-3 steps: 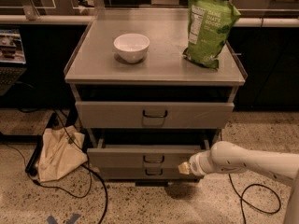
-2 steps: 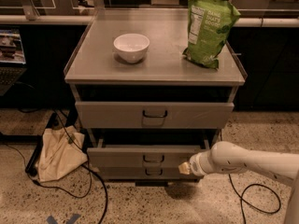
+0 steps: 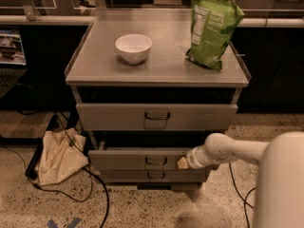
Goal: Close middle drawer
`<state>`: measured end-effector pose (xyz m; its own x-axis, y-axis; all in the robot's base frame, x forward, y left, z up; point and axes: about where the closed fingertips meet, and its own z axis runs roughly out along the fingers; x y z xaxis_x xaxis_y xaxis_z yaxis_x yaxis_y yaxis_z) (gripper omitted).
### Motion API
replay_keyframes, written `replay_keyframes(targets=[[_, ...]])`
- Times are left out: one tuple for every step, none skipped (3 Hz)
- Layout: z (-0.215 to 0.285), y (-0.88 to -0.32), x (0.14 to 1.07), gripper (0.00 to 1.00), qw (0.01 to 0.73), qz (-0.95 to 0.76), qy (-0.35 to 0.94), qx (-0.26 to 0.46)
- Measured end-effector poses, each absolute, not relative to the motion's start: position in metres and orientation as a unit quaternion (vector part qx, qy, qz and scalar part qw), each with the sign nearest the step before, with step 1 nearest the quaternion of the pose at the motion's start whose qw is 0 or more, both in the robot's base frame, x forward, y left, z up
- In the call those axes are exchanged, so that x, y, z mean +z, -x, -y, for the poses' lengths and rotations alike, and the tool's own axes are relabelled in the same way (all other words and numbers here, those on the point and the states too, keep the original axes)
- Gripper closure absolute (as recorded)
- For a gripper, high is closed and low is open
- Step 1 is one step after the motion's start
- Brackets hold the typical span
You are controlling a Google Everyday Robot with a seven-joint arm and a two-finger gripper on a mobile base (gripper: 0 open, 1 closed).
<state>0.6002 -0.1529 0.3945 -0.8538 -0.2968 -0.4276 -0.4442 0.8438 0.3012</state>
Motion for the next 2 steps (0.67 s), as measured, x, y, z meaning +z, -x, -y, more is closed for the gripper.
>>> replay_keyframes(targets=[[0.152,-0.604,0.393,1.00,0.186,-0.942,0.199,0.196],[0.136,-0.651,0.404,1.00,0.219,-0.935,0.214,0.177]])
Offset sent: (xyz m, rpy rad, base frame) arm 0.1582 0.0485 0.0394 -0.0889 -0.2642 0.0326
